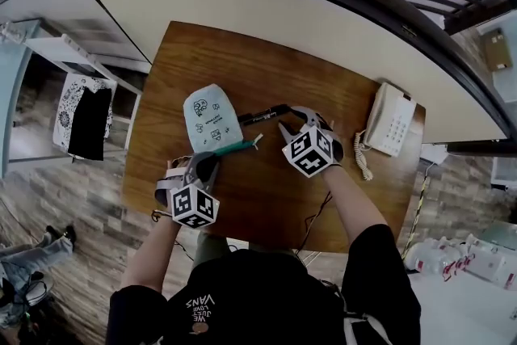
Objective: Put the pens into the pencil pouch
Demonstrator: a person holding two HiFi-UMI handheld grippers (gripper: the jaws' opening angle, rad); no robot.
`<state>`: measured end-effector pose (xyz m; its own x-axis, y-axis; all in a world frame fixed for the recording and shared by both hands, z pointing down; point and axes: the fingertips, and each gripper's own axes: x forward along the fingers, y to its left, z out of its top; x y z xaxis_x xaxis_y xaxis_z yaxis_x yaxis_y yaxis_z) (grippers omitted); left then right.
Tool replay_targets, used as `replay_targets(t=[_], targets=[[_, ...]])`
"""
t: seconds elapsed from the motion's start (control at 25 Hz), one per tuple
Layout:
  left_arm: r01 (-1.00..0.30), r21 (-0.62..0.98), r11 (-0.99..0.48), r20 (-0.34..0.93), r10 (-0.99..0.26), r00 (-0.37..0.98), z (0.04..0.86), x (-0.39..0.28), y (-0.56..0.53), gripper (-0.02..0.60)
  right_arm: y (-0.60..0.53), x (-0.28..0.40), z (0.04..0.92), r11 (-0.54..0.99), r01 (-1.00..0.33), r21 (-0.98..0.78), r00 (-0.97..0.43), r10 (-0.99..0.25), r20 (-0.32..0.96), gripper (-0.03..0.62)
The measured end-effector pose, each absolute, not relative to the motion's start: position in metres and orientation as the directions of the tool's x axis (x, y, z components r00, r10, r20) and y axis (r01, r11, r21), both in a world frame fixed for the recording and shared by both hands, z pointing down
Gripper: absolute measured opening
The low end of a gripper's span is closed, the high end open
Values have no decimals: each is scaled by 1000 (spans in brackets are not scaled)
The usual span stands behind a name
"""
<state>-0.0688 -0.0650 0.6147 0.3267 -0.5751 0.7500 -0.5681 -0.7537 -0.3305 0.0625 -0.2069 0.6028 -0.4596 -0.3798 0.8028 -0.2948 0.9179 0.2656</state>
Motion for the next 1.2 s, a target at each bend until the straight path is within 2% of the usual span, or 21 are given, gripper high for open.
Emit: replay_targets(t=[0.28, 0.68, 0.92, 1.2], targets=[[-617, -325, -717, 716, -612, 335, 602, -69, -72, 12, -211, 60, 621, 937, -283, 204, -478, -322, 817, 137], [-633, -330, -700, 702, -631, 332, 602, -72, -77, 14, -197, 66, 619, 948, -302, 104, -487, -247, 838, 141], [-648, -304, -698, 712, -619, 332, 601, -74, -74, 17, -203, 71, 613, 938, -316, 141, -492, -289, 821, 143], [-649, -296, -701, 714, -614, 336, 606, -75, -68, 18, -209, 68, 625, 944, -307, 118, -499, -266, 825, 143]])
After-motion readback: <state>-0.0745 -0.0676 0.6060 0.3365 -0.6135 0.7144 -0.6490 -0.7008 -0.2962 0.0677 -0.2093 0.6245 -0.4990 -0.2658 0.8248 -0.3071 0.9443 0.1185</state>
